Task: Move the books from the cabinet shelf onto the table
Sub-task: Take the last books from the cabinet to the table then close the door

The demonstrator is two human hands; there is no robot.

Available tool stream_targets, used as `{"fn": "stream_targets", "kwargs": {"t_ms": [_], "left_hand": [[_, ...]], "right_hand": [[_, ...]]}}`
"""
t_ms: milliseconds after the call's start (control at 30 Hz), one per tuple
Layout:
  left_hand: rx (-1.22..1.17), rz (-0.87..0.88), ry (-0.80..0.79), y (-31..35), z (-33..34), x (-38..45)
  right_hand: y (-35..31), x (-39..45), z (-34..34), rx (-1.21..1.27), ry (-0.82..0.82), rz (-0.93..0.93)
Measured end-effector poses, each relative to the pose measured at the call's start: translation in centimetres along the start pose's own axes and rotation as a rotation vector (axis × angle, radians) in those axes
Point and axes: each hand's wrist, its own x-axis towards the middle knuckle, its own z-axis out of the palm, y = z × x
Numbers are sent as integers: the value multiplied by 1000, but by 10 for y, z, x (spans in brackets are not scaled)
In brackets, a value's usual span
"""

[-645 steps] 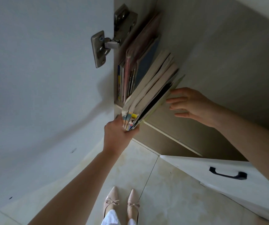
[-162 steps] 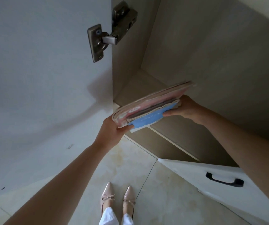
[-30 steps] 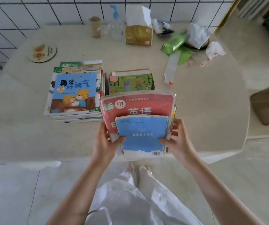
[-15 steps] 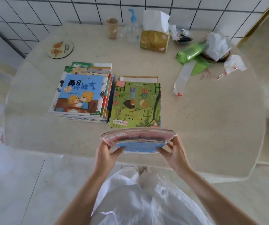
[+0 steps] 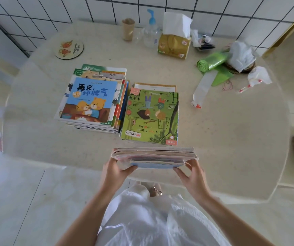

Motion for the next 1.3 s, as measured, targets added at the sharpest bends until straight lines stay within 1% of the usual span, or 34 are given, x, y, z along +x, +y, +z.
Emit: {"fn": "stream_targets", "kwargs": {"t_ms": [100, 200, 267, 367, 467, 533, 633, 767, 900, 1067, 1200, 1300], "left_hand": [[41, 2, -8, -6, 2, 2], [88, 9, 32, -4, 4, 1], [26, -4, 52, 4, 2, -2], [-64, -13, 28, 12, -1, -3], [-127, -17, -14, 20, -10, 0], [-171, -11, -1, 29, -18, 4], [-240, -7, -5, 48, -32, 15], [-273, -82, -50, 75, -45, 35], [-329, -134, -87, 105, -48, 58], [-315, -213, -57, 132, -41, 89], [-252, -307, -72, 132, -26, 104], [-210, -365, -98, 123, -16, 107]], "right_hand": [[-1, -1, 4, -1, 8, 25], [-7, -1, 6, -7, 18, -2], [-13, 0, 4, -20, 14, -30], [-19, 2, 0, -13, 4, -28], [-26, 3, -5, 27, -27, 14], [-36, 4, -9, 57, -50, 55], [-56, 11, -18, 167, -92, 111], [-86, 28, -33, 228, -98, 145], [-113, 54, -45, 232, -57, 176], [-123, 99, -50, 203, -56, 346], [-122, 123, -45, 245, -110, 542], [-113, 127, -36, 234, -148, 651]]}}
